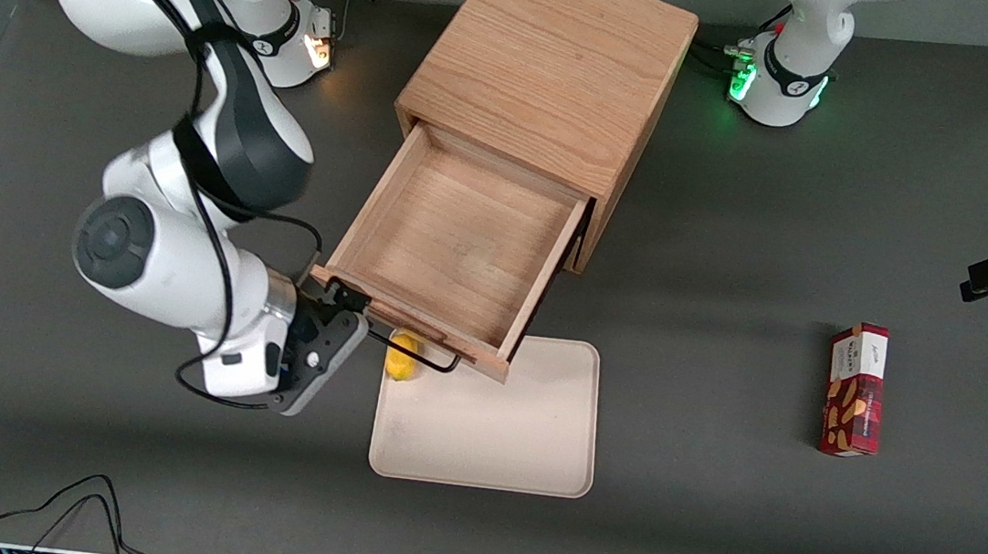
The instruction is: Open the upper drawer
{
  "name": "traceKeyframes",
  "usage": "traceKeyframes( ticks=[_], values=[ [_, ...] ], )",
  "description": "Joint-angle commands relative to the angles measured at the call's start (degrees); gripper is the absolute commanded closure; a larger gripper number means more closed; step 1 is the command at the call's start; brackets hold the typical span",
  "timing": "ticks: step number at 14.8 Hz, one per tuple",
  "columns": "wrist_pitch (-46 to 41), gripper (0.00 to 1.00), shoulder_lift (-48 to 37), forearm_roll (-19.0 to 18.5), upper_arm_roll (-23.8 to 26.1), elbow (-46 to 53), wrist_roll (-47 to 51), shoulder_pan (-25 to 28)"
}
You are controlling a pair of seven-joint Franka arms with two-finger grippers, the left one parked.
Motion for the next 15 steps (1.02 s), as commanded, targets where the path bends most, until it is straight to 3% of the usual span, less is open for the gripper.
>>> traceKeyframes(
  ticks=[1,4,8,11,15],
  values=[
    [-4.9,0.00,-6.7,-0.6,-0.9,-4.5,7.4,-0.7],
    [-8.5,0.00,-15.3,-1.1,-0.6,-13.2,16.5,-5.5],
    [-8.9,0.00,-30.5,-1.0,-0.5,-30.5,16.6,-12.7],
    [-10.5,0.00,-37.9,-0.3,-0.4,-37.8,17.1,-17.6],
    [-10.3,0.00,-43.9,5.6,-0.5,-45.8,21.1,-28.1]
  ],
)
